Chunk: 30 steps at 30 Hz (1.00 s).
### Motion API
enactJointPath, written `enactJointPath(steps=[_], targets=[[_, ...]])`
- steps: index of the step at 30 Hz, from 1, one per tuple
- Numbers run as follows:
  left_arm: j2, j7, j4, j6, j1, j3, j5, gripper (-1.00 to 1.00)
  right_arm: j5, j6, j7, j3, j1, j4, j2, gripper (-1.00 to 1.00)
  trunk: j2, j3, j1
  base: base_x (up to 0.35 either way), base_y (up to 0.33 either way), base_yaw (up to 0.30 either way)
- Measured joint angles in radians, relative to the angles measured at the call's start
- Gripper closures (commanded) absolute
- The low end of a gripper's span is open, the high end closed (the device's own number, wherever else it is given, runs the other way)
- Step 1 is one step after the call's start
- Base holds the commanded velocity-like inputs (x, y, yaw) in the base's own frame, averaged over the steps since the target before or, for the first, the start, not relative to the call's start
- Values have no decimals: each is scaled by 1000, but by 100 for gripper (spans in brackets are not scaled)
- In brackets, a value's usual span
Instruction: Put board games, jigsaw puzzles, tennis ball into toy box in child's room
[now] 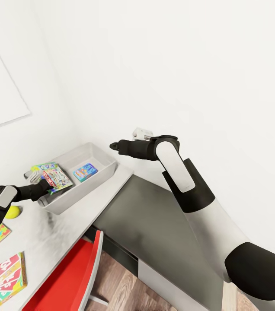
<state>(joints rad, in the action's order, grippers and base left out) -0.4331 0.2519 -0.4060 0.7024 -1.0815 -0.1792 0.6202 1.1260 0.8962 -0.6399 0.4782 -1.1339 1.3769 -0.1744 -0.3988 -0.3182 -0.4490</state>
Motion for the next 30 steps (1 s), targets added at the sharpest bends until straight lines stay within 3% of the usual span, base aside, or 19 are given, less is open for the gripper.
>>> enactJointPath(steps=[6,30], targets=[[10,-5,-7,-1,0,2,-1,100,4,-2,0,21,6,3,0,-100,0,0,0,0,0,0],[16,1,-8,-5,1,2,-1,100,0,-4,0,22,12,17,0,-100,1,0,0,0,0,0]])
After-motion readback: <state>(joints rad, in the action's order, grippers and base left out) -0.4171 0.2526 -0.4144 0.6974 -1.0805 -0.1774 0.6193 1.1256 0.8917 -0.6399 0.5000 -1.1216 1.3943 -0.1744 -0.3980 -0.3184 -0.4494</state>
